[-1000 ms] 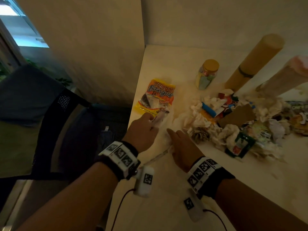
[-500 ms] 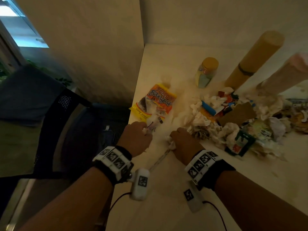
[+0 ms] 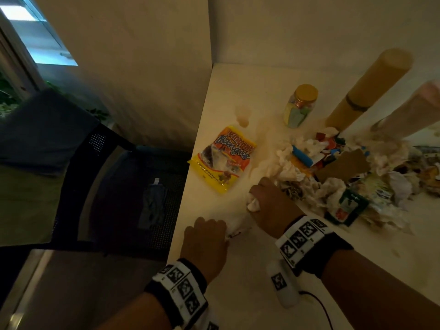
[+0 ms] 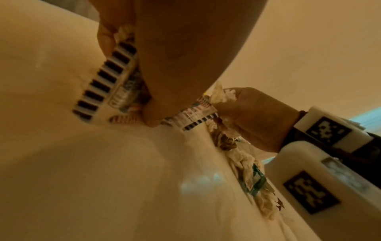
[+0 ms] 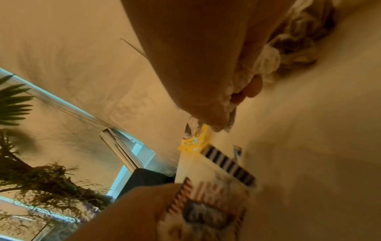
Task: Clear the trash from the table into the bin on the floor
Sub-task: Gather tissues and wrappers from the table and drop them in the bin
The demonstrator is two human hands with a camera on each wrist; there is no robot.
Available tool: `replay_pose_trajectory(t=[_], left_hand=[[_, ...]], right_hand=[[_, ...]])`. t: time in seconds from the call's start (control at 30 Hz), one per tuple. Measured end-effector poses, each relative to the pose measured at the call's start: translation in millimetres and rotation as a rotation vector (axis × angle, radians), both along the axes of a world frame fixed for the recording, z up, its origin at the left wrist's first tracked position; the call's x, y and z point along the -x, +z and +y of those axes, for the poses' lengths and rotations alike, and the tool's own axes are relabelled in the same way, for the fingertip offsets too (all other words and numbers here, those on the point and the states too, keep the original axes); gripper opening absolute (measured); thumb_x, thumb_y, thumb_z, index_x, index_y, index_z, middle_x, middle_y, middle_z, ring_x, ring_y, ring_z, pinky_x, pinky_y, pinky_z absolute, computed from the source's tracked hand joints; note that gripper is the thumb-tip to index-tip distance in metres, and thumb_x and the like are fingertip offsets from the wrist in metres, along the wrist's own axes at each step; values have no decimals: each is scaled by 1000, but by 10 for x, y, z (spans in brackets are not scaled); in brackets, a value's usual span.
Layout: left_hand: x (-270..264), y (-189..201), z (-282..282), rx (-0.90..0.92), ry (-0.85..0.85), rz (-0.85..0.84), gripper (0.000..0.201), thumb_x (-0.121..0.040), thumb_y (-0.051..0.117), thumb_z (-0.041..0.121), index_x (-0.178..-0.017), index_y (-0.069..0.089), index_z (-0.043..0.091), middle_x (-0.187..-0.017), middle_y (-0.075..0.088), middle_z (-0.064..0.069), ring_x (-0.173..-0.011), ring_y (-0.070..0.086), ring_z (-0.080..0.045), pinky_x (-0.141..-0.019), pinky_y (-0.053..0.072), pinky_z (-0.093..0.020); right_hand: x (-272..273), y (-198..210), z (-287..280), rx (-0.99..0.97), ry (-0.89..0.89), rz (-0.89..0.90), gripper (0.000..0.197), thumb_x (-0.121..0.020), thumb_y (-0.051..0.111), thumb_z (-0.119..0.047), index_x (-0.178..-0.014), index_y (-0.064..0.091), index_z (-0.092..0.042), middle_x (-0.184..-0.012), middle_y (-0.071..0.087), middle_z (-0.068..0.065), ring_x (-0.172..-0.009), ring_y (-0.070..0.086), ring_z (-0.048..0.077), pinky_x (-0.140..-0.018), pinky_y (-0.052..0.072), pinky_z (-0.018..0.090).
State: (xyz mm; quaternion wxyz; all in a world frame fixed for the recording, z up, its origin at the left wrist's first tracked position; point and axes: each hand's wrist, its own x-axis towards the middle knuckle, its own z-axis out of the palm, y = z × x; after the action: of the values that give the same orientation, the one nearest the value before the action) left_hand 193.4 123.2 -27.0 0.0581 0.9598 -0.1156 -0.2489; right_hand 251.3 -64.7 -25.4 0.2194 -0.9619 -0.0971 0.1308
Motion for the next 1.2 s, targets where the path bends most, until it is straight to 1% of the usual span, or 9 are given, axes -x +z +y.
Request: replay_pose_trajectory(t=[0.1, 0.27, 0.43, 0.63, 0.8, 0.9, 1.03, 1.13, 1.2], left_hand=[[23, 12, 66, 18, 30, 14, 24, -97, 43, 33, -118, 49, 25, -120, 45, 0, -116, 38, -27, -92, 37, -40], [105, 218, 452, 153, 152, 18, 8, -97, 48, 33, -102, 49, 27, -99, 43, 8, -96, 41, -20, -83, 44, -35], [-24, 335, 945, 306, 329, 61, 27, -91, 56, 29, -72, 36, 31, -73, 47, 1, -69, 46, -20, -61, 44, -40], [-303, 488, 1037, 496, 532, -45, 21, -89, 55, 12, -73, 46, 22, -68, 57, -5, -61, 59, -24, -57, 53, -47], [-520, 682, 812, 647, 510, -97, 15, -92, 58, 17, -88, 56, 31, -78, 63, 4, -71, 62, -14, -65, 53, -36], [-685, 765, 688, 707, 497, -61, 8, -85, 56, 33, -91, 62, 33, -81, 68, 0, -75, 66, -22, -70, 57, -47], [-887, 646, 420, 568, 413, -102, 23, -86, 57, 33, -108, 61, 25, -94, 68, -1, -84, 65, -25, -75, 55, -41], [-958, 406, 92, 489, 255, 16, 55, -89, 60, 36, -138, 36, 30, -108, 62, -7, -89, 62, -29, -70, 51, -39], [-971, 200, -64, 252, 121, 59, 72, -88, 57, 47, -146, 15, 36, -117, 57, -15, -95, 57, -37, -74, 49, -43]], right_hand=[[-138, 147, 114, -55, 46, -98, 17, -82, 60, -22, -94, 57, -10, -115, 40, 7, -83, 55, 28, -70, 48, 34], [-432, 50, 461, -61, 133, -17, 14, -86, 52, -22, -98, 58, -16, -157, 9, 2, -126, 48, 26, -94, 48, 37], [-477, -87, 668, 129, 193, 126, 36, -90, 50, -14, -126, 49, -12, -150, 28, 14, -136, 31, 35, -111, 32, 44], [-277, 3, 795, 106, 235, -64, 45, -95, 42, -11, -139, 36, -9, -129, 52, 14, -117, 46, 33, -100, 39, 42], [-6, 123, 651, -43, 247, -4, 48, -93, 46, -13, -140, 37, -12, -130, 50, 11, -117, 43, 30, -100, 37, 41], [220, 195, 462, -167, 154, -13, 52, -88, 51, -10, -139, 39, -16, -129, 52, 9, -115, 43, 29, -96, 40, 40], [386, 91, 212, -203, 131, -8, 47, -93, 39, -29, -140, 38, -24, -116, 57, 7, -100, 49, 26, -85, 42, 35], [404, 34, 64, -248, 51, 28, 29, -92, 39, -31, -121, 42, -35, -97, 60, 5, -82, 55, 25, -74, 44, 32], [423, 127, -86, -285, -93, 92, 41, -92, 41, -29, -132, 37, -33, -107, 62, 1, -92, 59, 22, -82, 50, 35]])
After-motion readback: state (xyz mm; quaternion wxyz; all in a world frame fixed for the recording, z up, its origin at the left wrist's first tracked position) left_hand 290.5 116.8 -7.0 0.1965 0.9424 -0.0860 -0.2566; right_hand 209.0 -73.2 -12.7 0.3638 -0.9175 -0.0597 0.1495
